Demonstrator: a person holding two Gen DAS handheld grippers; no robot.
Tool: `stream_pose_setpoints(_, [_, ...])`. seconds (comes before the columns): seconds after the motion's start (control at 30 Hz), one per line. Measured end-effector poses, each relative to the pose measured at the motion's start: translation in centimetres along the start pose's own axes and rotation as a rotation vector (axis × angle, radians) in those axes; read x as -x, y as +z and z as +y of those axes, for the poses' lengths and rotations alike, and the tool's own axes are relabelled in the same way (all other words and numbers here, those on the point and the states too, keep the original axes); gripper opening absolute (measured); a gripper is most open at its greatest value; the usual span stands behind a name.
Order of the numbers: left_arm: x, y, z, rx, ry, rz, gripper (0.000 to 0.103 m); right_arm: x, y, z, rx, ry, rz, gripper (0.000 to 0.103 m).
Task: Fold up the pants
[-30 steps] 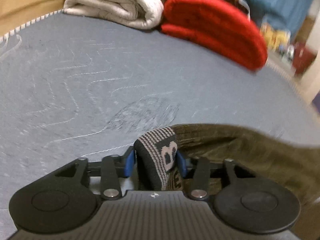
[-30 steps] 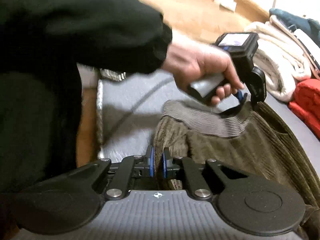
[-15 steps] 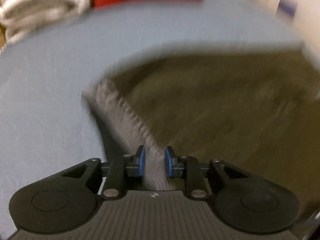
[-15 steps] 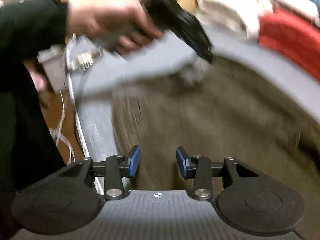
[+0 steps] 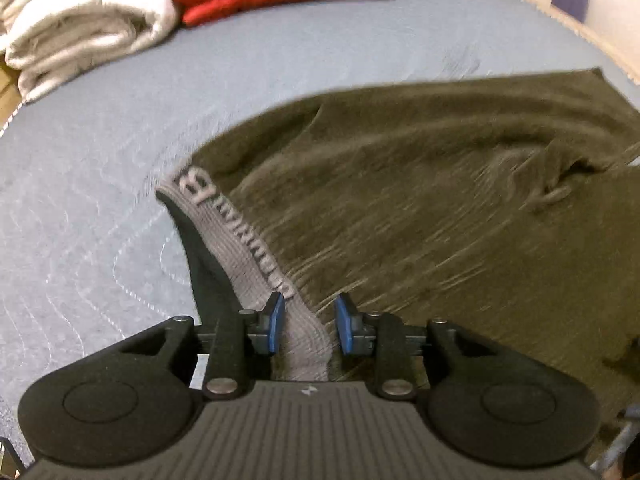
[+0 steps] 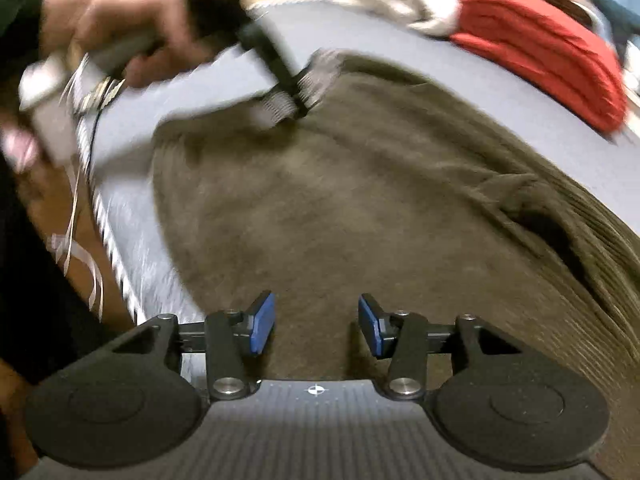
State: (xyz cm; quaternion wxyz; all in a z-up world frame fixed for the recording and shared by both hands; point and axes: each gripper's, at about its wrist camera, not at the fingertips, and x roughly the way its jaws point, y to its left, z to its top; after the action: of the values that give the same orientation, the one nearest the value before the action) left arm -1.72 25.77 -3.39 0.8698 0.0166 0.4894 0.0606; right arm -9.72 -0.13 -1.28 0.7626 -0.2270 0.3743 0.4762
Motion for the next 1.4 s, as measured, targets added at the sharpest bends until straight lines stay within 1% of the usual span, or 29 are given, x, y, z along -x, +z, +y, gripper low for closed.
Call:
stream_pose_setpoints(0.07, [1.2, 0.3, -1.0, -0.016, 0.011, -0.024, 0.038, 1.7, 0.8, -1.4, -0.074, -0.019, -0.06, 0.055])
stream_pose_setpoints(0.17, [2.3, 0.3, -1.9, -0.036, 0.019, -0.047, 0.044, 4.1, 1.6, -3.0, -0.153, -0.092, -0.135, 0.063])
stream_pose_setpoints(0.27, [2.4, 1.1, -2.7, -0.048, 0.018, -0.059, 0.046, 6.5, 2.2, -4.6, -0.237, -0.138, -0.194, 0.064])
stream_pose_setpoints(0.33, [2.6, 1.2, -3.2, -0.061, 0.017, -0.066, 0.048, 8.3, 2.9, -5.7, -0.256, -0.168, -0.23, 0.064])
stream_pose_setpoints(0.4, [2.6, 1.3, -3.7, -0.065, 0.016, -0.069, 0.049, 11.3, 3.8, -7.0, -0.268, -0.242, -0.281, 0.066])
stream_pose_setpoints(0.47, [2.2, 1.5, -3.8, -0.075, 0.013, -0.07, 0.05, 14.2, 4.9, -8.6, -0.3, -0.307, -0.332, 0.075])
stream_pose_setpoints(0.57, [1.8, 1.8, -4.1, -0.083, 0.013, -0.072, 0.052, 17.7, 6.0, -11.7, -0.35, -0.34, -0.396, 0.08])
stream_pose_setpoints(0.67, [1.6, 2.2, -4.3, -0.074, 0.005, -0.069, 0.055, 19.1, 6.0, -14.6, -0.377, -0.365, -0.433, 0.083])
stream_pose_setpoints(0.73, [1.5, 2.4, -4.4, -0.066, -0.002, -0.073, 0.056, 18.2, 5.1, -16.3, -0.404, -0.388, -0.45, 0.084])
stream_pose_setpoints(0.77, [1.5, 2.5, -4.5, -0.057, -0.007, -0.08, 0.056, 17.2, 4.1, -17.5, -0.438, -0.392, -0.445, 0.084])
stream_pose_setpoints(0.8, [1.5, 2.5, -4.4, -0.047, -0.016, -0.091, 0.055, 15.9, 3.1, -18.4, -0.475, -0.392, -0.422, 0.084])
stream_pose_setpoints(0.87, [1.7, 2.7, -4.3, -0.022, -0.05, -0.138, 0.055, 13.5, 1.4, -20.1, -0.545, -0.386, -0.327, 0.083])
stream_pose_setpoints(0.93, [1.9, 2.7, -4.4, -0.014, -0.088, -0.197, 0.055, 11.8, 0.4, -21.4, -0.613, -0.363, -0.271, 0.083])
stream_pose_setpoints(0.97, [1.9, 2.8, -4.6, -0.018, -0.092, -0.216, 0.055, 11.2, 0.0, -22.1, -0.649, -0.346, -0.247, 0.083])
stream_pose_setpoints(1.07, [1.7, 3.1, -5.3, -0.06, -0.069, -0.278, 0.056, 9.9, -0.6, -22.9, -0.684, -0.334, -0.215, 0.083])
stream_pose_setpoints(1.13, [1.1, 4.0, -5.7, -0.078, -0.058, -0.281, 0.056, 9.3, -0.7, -22.8, -0.681, -0.333, -0.178, 0.083])
stream_pose_setpoints(1.2, [0.2, 5.6, -5.6, -0.088, -0.055, -0.284, 0.057, 8.7, -0.8, -23.1, -0.686, -0.313, -0.162, 0.083])
stream_pose_setpoints(1.27, [-0.9, 7.4, -5.0, -0.094, -0.04, -0.291, 0.073, 8.6, -0.6, -23.3, -0.696, -0.302, -0.155, 0.083])
stream_pose_setpoints(1.33, [-2.7, 9.4, -4.1, -0.095, -0.008, -0.304, 0.076, 8.9, -0.7, -23.3, -0.711, -0.302, -0.157, 0.083])
stream_pose_setpoints(1.4, [-4.7, 11.0, -3.2, -0.103, 0.024, -0.292, 0.076, 8.9, -0.7, -23.8, -0.719, -0.289, -0.153, 0.083])
